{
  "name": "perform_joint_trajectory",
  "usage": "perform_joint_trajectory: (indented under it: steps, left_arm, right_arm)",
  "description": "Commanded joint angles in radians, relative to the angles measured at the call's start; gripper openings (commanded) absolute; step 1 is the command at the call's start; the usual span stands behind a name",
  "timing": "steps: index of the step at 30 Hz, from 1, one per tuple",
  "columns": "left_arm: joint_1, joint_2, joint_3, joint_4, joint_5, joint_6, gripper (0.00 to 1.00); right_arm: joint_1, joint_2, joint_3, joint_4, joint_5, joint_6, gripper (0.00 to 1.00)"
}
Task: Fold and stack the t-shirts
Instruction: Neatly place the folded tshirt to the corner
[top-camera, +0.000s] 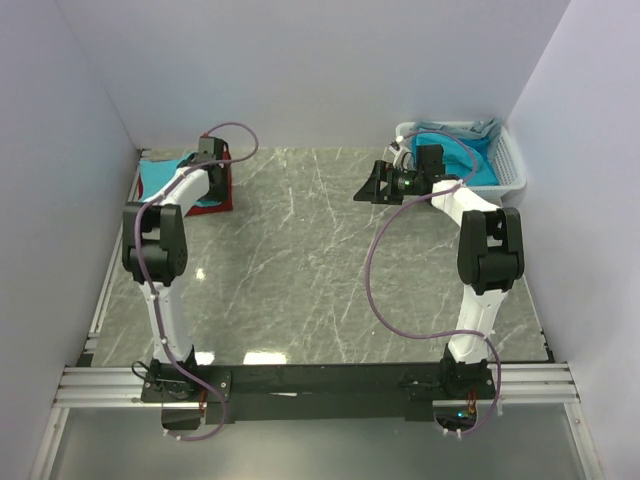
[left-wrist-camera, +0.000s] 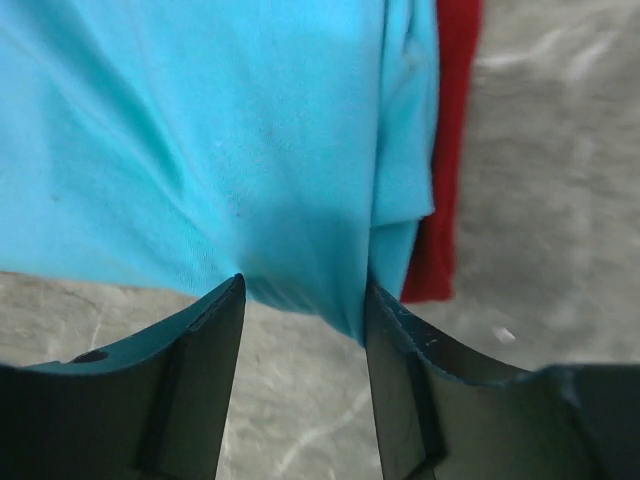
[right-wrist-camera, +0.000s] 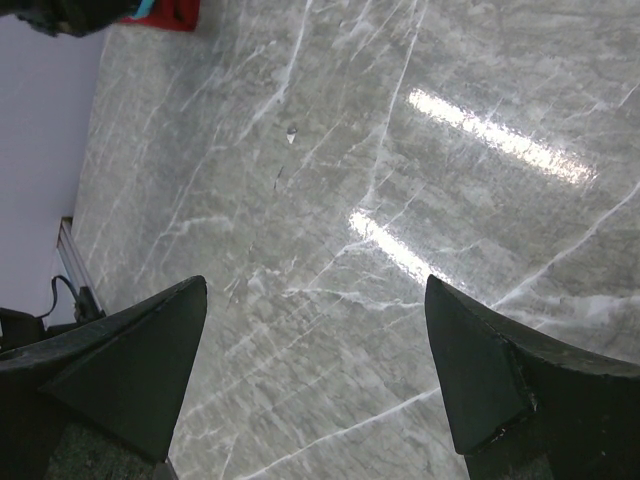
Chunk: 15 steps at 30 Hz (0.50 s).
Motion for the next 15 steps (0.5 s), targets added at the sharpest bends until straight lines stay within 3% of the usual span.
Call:
perform_joint_trajectory:
  steps: [1, 5, 6, 10, 12, 13, 15]
  left_arm:
    - [0.003, -0.185, -0.006, 0.075, 0.147, -0.042, 0.56]
    - [0.092, -0.263, -0.029, 0.124, 0.401, -0.111, 0.56]
    - [0.122, -0.265, -0.038, 0.138, 0.562, -0.129, 0.55]
    - [0.232, -0.245, -0.081, 0.18, 0.746, -0.241, 0.46]
    - [0.261, -0.248, -0.117, 0.212, 0.69, -0.277, 0.36]
    - [0.265, -0.251, -0.133, 0.218, 0.639, -0.292, 0.17]
    - [0.272, -0.246, -0.136, 0.229, 0.538, -0.314, 0.0]
  right_arm:
    - [-0.007, -0.012, -0.002, 0.025, -0.012, -0.002, 0.96]
    - [-0.007, -0.012, -0.001, 0.022, -0.01, -0.005, 0.96]
    - [-0.007, -0.014, -0.001, 0.022, -0.01, -0.004, 0.96]
    - [-0.009, -0.014, -0.001, 0.023, -0.012, -0.004, 0.96]
    - [-0.009, -0.014, -0.002, 0.023, -0.014, -0.005, 0.96]
    - [-0.007, -0.012, -0.001, 0.023, -0.014, -0.002, 0.96]
    - [-0.007, -0.009, -0.001, 0.025, -0.015, -0.001, 0.96]
